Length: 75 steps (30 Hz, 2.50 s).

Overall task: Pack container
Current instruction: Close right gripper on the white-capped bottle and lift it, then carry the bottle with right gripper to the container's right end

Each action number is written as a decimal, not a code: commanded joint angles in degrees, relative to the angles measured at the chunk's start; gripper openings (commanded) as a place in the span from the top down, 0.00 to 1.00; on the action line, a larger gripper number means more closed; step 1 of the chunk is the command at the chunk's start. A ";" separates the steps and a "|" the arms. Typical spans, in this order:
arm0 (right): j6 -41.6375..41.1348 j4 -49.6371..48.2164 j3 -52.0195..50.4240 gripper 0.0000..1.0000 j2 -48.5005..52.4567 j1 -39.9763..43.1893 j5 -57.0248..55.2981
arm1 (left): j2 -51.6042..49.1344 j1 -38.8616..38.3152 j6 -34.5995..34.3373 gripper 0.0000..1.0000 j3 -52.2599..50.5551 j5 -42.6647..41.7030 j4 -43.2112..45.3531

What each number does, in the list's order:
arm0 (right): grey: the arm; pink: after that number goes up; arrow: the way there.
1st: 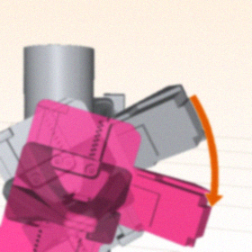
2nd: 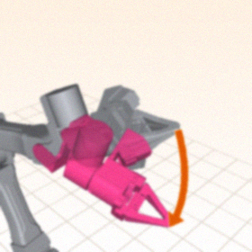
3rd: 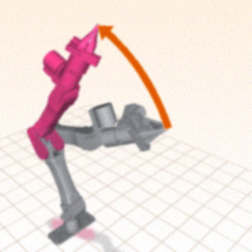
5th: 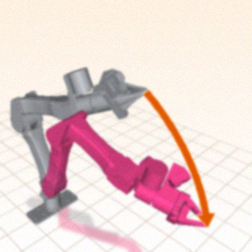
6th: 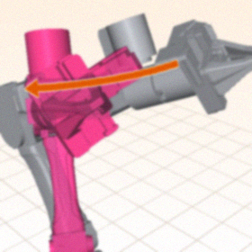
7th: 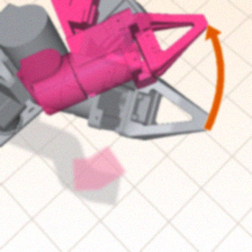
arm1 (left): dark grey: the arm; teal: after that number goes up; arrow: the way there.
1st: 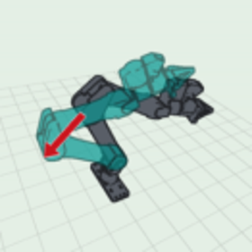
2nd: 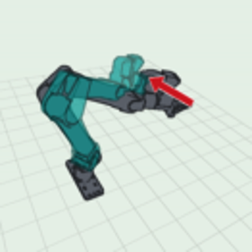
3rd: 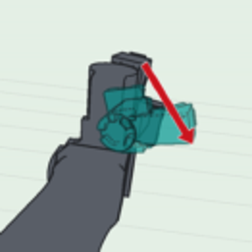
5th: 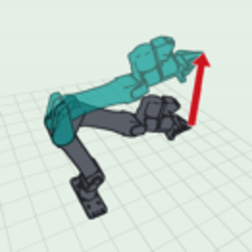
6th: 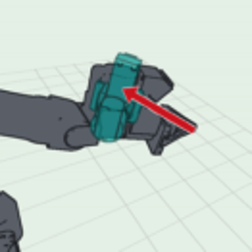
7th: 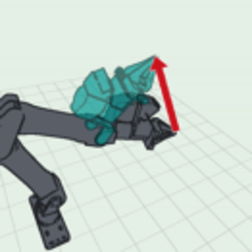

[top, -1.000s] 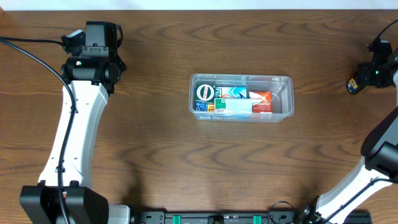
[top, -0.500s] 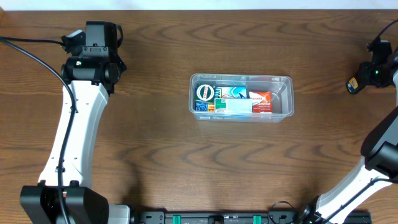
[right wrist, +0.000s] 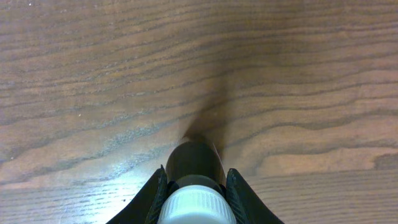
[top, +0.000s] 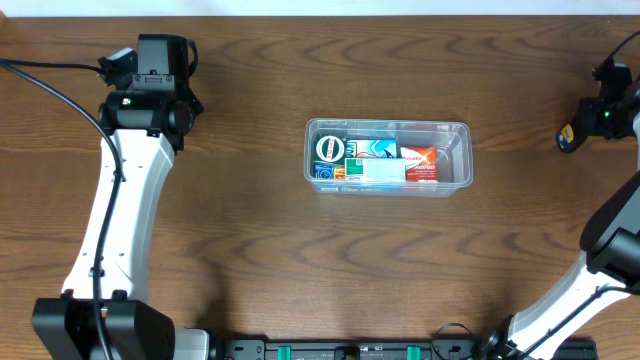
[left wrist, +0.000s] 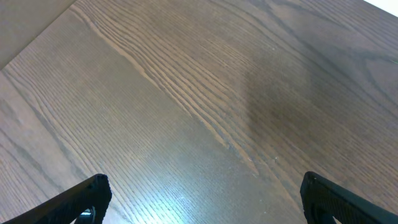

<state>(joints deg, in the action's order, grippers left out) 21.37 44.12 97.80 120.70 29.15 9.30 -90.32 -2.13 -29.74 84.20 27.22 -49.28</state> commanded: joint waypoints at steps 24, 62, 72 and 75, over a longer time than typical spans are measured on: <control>-14.32 19.23 7.87 0.82 -27.21 -21.40 4.20 | 0.31 0.20 0.57 0.02 0.42 0.90 -0.15; -31.23 11.58 -15.28 0.83 -26.99 -37.48 -10.75 | 0.31 0.20 0.57 0.02 0.42 0.90 -0.15; -32.74 5.22 -21.64 0.84 -26.93 -38.84 -14.53 | 0.31 0.20 0.55 0.02 0.42 0.90 -0.15; -34.21 4.72 -22.08 0.84 -26.93 -39.98 -18.75 | 0.31 0.20 0.57 0.02 0.42 0.90 -0.15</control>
<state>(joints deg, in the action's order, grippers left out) -10.44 49.58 75.88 93.38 -9.37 -4.21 -90.32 -2.13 -29.74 84.20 27.22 -49.25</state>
